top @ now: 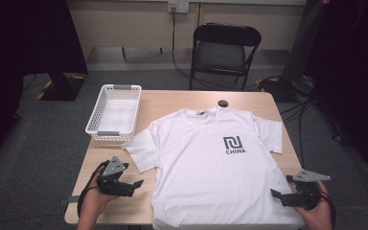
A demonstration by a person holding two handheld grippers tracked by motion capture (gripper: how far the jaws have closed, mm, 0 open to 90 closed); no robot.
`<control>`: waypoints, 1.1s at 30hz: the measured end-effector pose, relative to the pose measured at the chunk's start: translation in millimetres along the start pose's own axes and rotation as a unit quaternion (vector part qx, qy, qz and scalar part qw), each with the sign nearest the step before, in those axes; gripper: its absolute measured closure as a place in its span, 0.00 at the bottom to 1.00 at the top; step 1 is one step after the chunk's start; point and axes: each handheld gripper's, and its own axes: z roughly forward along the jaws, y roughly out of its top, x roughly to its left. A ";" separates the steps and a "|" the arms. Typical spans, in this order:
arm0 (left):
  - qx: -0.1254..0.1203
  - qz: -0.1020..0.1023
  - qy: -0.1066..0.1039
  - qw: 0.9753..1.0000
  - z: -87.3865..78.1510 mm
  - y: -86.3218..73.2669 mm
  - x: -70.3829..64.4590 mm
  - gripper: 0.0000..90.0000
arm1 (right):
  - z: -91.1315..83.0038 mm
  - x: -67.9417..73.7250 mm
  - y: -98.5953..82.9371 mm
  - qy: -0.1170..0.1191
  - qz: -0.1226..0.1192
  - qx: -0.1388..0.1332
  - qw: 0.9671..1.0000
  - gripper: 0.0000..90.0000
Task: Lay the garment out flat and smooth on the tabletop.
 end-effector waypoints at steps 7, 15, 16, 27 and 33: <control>0.004 -0.003 0.008 1.000 -1.2 -5.5 4.6 0.16 | 0.0 0.0 0.0 0.000 0.000 0.000 1.000 0.08; 0.005 -0.003 0.013 1.000 -4.7 -9.8 8.5 0.16 | 0.0 0.0 0.0 0.000 0.000 0.000 1.000 0.08; 0.004 -0.002 0.014 1.000 -5.7 -10.3 9.2 0.16 | 0.0 0.0 0.0 0.000 0.000 0.000 1.000 0.08; 0.004 -0.007 0.021 1.000 -11.1 -16.7 14.5 0.16 | 0.0 0.0 0.0 0.000 0.000 0.000 1.000 0.08; 0.009 -0.009 0.024 1.000 -11.2 -20.0 16.0 0.16 | 0.0 0.0 0.0 0.000 0.000 0.000 1.000 0.08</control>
